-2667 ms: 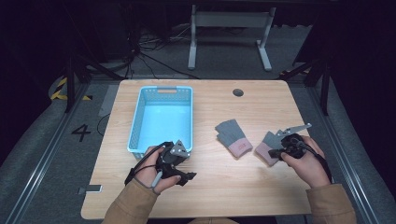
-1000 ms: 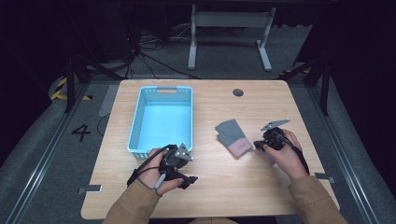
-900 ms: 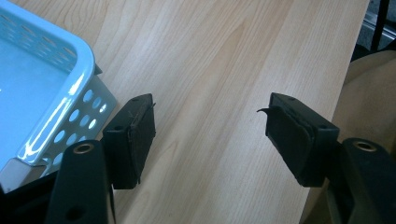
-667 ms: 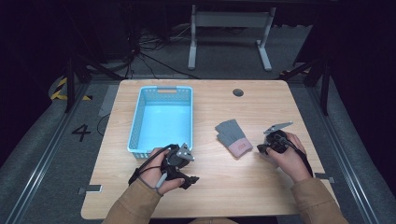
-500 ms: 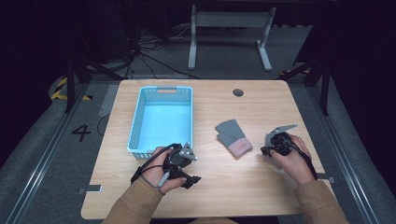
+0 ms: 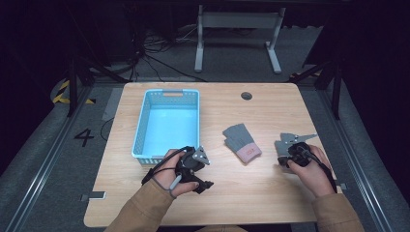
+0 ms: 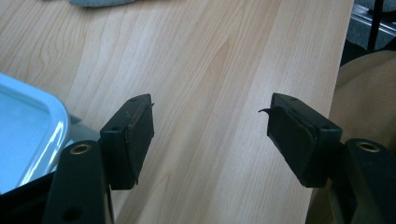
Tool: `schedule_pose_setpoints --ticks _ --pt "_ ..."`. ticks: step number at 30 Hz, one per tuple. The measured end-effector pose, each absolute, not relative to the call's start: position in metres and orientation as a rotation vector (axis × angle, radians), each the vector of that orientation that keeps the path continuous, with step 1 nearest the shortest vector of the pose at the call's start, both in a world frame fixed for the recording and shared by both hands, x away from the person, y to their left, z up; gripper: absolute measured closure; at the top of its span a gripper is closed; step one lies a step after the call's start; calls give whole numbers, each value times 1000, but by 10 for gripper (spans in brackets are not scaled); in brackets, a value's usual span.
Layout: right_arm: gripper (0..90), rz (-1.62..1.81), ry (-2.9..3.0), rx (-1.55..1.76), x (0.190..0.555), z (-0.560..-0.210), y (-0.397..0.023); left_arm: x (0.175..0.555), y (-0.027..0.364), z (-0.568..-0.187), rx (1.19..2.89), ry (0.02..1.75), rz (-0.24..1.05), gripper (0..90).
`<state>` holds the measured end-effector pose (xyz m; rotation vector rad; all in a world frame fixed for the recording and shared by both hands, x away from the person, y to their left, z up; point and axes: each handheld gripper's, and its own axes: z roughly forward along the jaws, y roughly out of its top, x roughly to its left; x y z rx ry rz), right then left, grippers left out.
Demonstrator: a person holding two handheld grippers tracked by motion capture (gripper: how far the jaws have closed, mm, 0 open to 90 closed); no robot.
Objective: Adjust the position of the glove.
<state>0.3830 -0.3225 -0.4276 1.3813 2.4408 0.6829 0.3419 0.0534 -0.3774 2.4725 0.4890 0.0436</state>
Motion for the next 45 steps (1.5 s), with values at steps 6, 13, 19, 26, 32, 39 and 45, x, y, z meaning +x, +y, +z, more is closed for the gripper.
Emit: schedule_pose_setpoints --ticks 6,13,19,26,32,39,45 --pt "899 667 2422 1419 377 -427 -332 344 48 -377 2485 459 36 325" --pt "858 684 2391 1451 371 -425 -339 346 42 -377 2480 448 29 325" --pt "684 813 2185 1556 374 -410 -344 348 42 -380 2492 440 27 325" --pt "534 845 2042 1651 386 -409 -355 348 44 -382 2492 463 23 325" --pt "472 730 1972 1733 403 -423 -365 347 47 -383 2488 483 25 325" --pt "477 673 1978 1754 408 -429 -362 347 49 -383 2484 494 24 325" --pt "530 607 1991 1768 411 -436 -359 347 49 -383 2480 492 21 325"
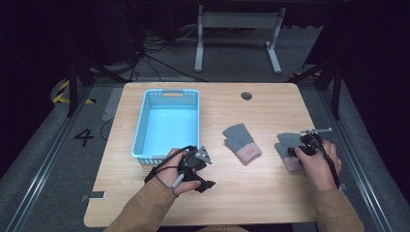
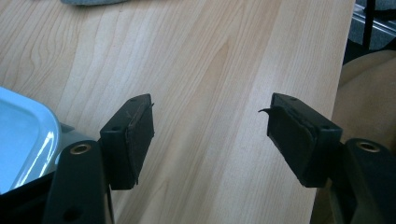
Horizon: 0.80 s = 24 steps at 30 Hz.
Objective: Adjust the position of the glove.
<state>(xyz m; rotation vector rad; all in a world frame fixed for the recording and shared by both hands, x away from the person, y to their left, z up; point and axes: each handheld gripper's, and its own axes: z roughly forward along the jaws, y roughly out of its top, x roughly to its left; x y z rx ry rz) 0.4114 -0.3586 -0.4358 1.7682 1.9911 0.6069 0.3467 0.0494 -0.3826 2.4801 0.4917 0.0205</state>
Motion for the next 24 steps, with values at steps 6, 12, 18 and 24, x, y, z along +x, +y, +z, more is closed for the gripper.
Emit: schedule_pose_setpoints --ticks 6,12,18,24 --pt "604 583 2004 1752 412 -437 -357 347 50 -382 2466 493 22 325" --pt "756 576 2023 1748 413 -437 -355 346 50 -381 2462 495 23 326" --pt "812 589 2040 1726 413 -436 -355 347 52 -381 2455 499 22 326" --pt "814 656 2054 1705 407 -424 -358 349 53 -380 2449 505 22 326"
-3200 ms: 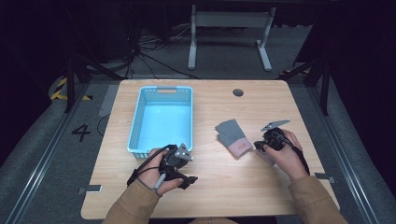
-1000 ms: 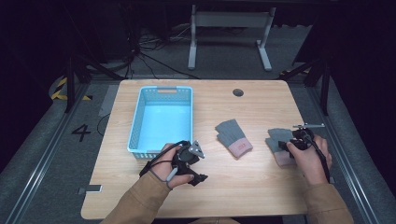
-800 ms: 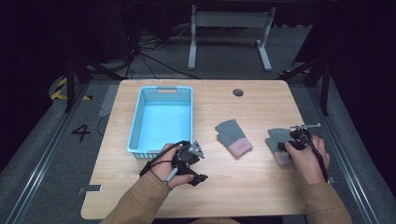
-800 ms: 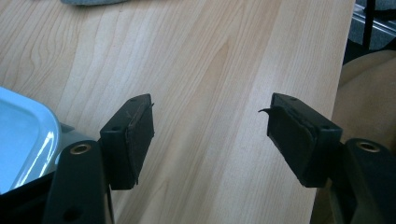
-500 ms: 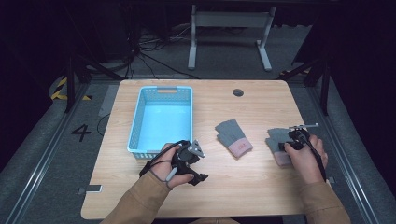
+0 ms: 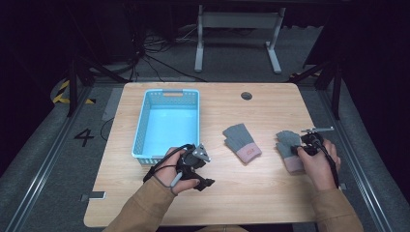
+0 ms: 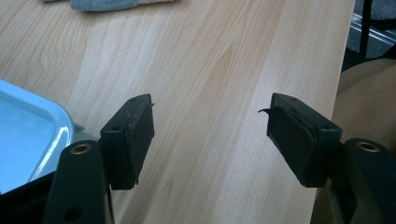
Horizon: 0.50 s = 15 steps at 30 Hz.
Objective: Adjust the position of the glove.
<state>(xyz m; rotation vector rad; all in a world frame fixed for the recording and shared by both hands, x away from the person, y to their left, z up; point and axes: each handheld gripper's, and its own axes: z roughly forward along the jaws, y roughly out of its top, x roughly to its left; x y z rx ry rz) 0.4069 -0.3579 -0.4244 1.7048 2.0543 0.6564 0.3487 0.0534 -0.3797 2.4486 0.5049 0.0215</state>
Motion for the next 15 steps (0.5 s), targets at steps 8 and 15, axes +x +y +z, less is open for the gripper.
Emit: schedule_pose_setpoints --ticks 8,15 --pt "809 721 2098 1614 393 -399 -345 347 53 -378 2447 496 17 326" --pt "803 814 2208 1523 380 -378 -331 348 54 -378 2447 497 19 326"
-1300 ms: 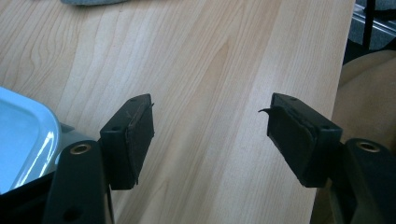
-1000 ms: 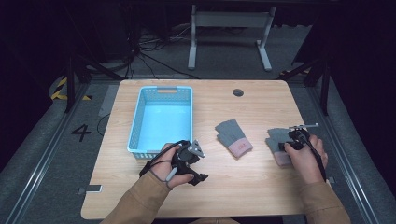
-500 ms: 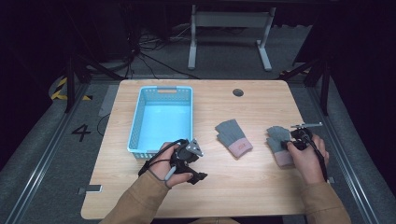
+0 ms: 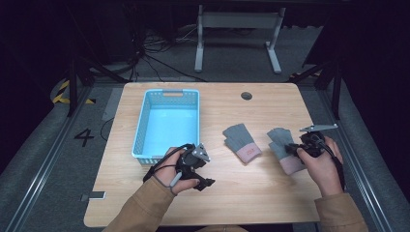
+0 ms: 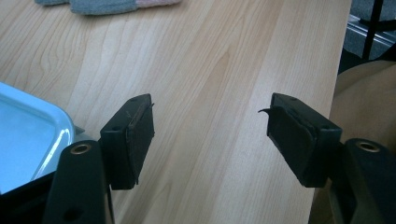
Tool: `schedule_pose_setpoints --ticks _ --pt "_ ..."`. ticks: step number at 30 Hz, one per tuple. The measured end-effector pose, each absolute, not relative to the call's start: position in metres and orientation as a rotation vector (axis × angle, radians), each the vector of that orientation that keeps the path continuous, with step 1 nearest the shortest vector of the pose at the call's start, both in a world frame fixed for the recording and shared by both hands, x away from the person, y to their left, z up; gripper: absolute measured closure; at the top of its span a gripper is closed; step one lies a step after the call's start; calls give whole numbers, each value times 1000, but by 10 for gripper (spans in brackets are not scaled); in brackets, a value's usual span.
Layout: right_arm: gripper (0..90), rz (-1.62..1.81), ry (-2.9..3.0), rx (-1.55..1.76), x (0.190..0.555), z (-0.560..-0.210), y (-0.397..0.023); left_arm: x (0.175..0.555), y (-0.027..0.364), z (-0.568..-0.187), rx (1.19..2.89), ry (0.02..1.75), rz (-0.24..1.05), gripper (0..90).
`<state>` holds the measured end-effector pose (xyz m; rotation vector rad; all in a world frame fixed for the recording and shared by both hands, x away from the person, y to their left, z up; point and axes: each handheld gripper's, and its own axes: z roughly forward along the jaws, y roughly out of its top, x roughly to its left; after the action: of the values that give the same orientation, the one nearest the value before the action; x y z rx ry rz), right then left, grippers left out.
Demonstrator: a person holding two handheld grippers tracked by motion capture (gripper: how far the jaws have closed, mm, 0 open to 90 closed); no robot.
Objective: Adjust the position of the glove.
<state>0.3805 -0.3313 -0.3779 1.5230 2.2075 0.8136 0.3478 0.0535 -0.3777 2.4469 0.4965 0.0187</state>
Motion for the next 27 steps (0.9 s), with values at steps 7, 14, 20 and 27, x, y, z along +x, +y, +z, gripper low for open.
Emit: schedule_pose_setpoints --ticks 7,14,20,27 --pt "802 853 2367 1333 368 -365 -310 347 53 -377 2444 495 20 326" --pt "802 838 2554 1155 362 -371 -287 347 54 -377 2440 494 20 326" --pt "801 813 2676 1019 361 -384 -270 348 55 -377 2438 494 24 326" --pt "800 806 2797 794 358 -397 -248 347 54 -377 2443 491 18 325"
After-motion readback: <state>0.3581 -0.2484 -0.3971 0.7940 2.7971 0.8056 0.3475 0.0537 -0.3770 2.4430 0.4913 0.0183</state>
